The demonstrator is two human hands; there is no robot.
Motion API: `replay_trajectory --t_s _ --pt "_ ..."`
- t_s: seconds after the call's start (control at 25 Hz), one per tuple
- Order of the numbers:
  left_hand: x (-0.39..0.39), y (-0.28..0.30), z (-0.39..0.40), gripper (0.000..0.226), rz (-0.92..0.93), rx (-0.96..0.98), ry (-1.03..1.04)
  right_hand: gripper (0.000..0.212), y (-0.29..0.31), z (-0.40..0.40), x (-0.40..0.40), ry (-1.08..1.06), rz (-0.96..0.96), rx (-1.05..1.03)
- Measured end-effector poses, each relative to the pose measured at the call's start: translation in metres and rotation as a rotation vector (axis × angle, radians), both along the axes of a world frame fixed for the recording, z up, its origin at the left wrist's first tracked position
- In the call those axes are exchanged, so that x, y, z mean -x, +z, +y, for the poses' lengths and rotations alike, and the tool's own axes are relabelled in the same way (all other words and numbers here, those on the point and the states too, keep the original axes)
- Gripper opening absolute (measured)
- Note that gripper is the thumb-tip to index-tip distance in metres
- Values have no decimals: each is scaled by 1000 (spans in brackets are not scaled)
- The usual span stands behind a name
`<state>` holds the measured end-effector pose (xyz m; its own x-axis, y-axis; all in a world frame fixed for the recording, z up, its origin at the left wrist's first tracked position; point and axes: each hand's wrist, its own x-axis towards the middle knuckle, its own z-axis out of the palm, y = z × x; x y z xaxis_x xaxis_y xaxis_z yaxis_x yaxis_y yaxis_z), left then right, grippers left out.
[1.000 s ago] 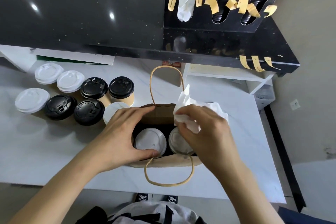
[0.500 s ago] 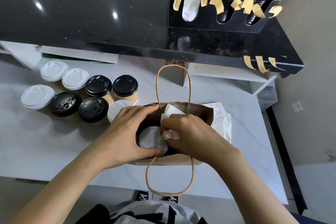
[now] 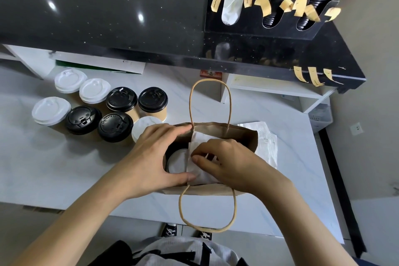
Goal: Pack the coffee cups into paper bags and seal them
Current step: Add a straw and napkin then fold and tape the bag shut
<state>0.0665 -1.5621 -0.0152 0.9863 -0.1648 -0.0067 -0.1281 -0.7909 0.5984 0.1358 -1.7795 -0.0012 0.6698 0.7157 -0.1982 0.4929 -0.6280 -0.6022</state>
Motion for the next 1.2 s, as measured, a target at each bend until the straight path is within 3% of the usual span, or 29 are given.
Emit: replay_trajectory --t_s 0.16,0.28,0.56,0.72,0.8,0.92,1.04,1.2 --pt "1 -3 0 93 -37 -12 -2 38 -4 1 6 0 33 72" --pt "4 -4 3 83 -77 -6 19 25 3 -7 10 -84 -4 -101" --pt "10 -3 11 33 -286 108 90 10 6 -52 12 -483 -268 -434" --pt "19 -6 23 21 -213 342 153 14 -11 -70 22 -750 -199 -528" --pt "26 -8 27 22 -144 455 158 13 -22 -77 31 -810 -49 -527" --pt "36 -13 31 44 -87 493 177 41 -36 -86 47 -773 116 -543" --pt "41 -16 28 61 18 399 158 50 -46 -89 56 -696 174 -586" --pt "40 -23 24 55 -10 258 140 57 -53 -94 59 -596 144 -526"
